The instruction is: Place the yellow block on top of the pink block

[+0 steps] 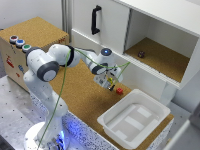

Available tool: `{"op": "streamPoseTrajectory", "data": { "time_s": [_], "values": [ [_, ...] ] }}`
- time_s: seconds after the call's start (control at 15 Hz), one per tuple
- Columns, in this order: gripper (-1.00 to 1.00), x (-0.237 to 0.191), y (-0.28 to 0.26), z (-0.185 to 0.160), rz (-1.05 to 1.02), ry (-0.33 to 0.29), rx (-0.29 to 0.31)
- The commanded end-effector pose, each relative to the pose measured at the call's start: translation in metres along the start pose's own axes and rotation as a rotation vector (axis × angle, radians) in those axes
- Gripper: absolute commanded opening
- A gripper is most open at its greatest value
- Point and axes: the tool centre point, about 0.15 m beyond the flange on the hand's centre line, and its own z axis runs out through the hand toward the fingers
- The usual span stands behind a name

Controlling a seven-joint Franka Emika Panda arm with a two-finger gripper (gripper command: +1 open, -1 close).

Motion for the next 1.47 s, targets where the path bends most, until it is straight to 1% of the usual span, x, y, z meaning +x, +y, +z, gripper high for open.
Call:
{"op": "streamPoseTrajectory", "data": {
  "time_s": [0.0, 0.27, 0.6, 0.93, 1.4],
  "values": [
    [-1.00, 0.041, 0.032, 0.014, -0.022, -0.079, -0.047],
    [-1.00, 0.030, 0.037, 0.014, -0.026, -0.109, -0.062],
    [-1.00, 0.010, 0.045, 0.019, -0.002, -0.138, -0.059],
    [-1.00, 0.016, 0.040, 0.028, -0.015, -0.157, -0.069],
    [-1.00, 0.016, 0.040, 0.028, -0.015, -0.157, -0.069]
  ]
}}
